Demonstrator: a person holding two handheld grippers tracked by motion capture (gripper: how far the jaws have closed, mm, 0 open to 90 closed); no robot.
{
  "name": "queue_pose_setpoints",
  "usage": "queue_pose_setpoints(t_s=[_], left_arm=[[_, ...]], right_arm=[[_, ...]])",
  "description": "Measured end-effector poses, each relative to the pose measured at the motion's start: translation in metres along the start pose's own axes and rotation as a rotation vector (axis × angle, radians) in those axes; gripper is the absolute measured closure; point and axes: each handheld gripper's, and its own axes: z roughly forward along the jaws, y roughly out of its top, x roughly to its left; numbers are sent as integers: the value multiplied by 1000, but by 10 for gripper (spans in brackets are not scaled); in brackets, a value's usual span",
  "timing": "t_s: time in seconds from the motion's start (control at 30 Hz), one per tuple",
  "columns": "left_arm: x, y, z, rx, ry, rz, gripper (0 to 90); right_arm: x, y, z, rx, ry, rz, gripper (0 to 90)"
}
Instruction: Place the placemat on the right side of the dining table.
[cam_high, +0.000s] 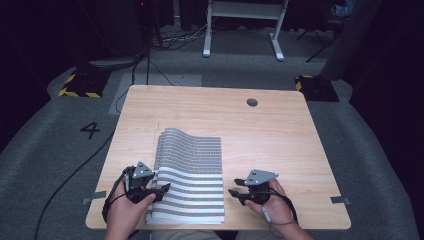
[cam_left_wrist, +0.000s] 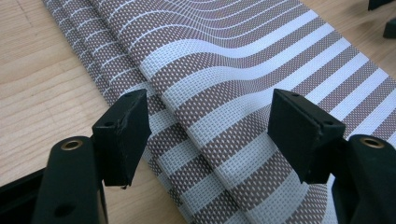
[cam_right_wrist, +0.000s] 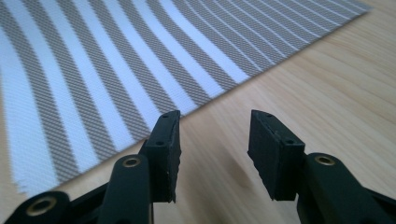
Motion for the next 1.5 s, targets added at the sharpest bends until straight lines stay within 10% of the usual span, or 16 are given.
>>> queue_pose_setpoints(t_s=[0.7, 0.73, 0.97, 1.23, 1.5], left_arm=[[-17, 2, 7, 5, -26, -20, 434], [-18, 0, 13, 125, 74, -53, 381], [-26, 1, 26, 192, 37, -20, 322], [-27, 5, 29, 161, -3, -67, 763], [-43, 18, 25, 89, -33, -68, 886]], right_arm=[[13, 21, 33, 70, 50, -42, 517], [13, 20, 34, 60, 51, -49, 520], [13, 18, 33, 47, 52, -38, 520], [17, 20, 27, 50, 19, -93, 595], [7, 20, -5, -18, -23, -76, 606]])
